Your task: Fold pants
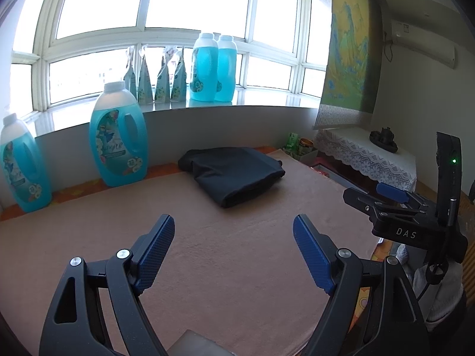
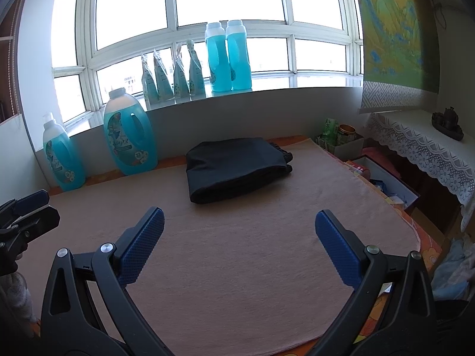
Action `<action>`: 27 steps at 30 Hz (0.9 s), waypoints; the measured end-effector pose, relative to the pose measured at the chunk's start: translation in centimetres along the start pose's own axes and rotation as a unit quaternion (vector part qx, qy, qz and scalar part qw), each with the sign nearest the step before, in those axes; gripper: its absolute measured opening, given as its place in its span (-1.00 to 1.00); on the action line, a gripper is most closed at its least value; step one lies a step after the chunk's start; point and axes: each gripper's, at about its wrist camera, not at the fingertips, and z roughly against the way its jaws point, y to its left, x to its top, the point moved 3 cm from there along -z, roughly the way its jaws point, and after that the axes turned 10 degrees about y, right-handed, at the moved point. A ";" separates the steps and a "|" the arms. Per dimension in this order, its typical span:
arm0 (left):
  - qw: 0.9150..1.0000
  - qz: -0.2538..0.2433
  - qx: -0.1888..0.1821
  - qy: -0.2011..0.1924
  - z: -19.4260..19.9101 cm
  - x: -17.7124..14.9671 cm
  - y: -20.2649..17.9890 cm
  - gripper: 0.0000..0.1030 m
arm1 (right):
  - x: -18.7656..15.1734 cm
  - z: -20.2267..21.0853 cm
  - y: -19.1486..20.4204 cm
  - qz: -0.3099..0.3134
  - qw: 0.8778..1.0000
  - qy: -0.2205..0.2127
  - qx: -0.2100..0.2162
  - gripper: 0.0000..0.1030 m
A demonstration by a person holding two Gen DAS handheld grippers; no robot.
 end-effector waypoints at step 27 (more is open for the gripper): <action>1.000 -0.009 -0.003 0.001 -0.4 0.2 -1.1 0.60 | 0.6 0.4 1.2 0.013 1.000 -0.005 -0.002 1.00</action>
